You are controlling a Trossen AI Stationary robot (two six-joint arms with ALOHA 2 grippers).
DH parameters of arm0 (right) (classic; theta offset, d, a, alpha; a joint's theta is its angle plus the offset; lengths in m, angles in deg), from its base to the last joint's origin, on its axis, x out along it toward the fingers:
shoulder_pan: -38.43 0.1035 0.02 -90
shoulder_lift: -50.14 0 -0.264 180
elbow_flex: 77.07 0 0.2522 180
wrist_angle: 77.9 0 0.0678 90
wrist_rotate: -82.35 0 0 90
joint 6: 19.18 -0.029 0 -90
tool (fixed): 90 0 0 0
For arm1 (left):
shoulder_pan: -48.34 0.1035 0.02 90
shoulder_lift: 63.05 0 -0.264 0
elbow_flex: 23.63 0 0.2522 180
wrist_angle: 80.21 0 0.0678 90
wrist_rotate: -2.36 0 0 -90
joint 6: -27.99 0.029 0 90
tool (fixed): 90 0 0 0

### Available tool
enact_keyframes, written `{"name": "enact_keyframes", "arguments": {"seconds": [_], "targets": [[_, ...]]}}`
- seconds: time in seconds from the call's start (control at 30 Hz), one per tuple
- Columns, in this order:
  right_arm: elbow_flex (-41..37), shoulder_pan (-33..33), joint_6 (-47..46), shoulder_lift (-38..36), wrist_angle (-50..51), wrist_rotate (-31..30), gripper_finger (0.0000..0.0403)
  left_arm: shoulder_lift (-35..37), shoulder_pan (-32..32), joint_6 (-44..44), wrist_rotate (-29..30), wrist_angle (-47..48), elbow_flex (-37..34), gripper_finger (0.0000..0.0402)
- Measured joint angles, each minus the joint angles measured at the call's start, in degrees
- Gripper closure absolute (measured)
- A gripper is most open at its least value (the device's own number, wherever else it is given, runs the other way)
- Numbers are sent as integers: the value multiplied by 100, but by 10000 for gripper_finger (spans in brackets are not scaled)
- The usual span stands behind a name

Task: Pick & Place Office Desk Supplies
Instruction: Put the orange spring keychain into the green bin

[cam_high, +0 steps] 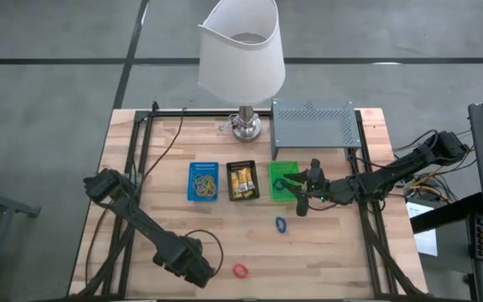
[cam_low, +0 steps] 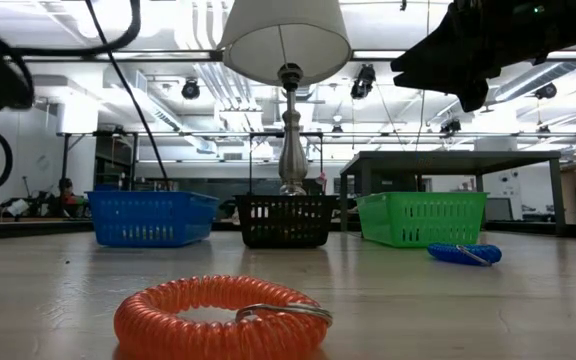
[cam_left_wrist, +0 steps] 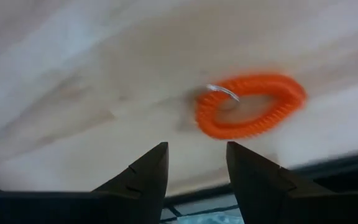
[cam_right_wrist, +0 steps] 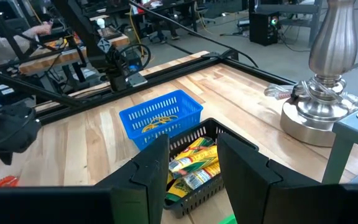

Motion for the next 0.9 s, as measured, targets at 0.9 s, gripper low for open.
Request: {"name": "enact_keyframes", "arguments": {"seconds": [0.9], "targets": [[0,-2,0,0,-2,-2,268,37,127,-204,-10,-1114,-776,298]]}}
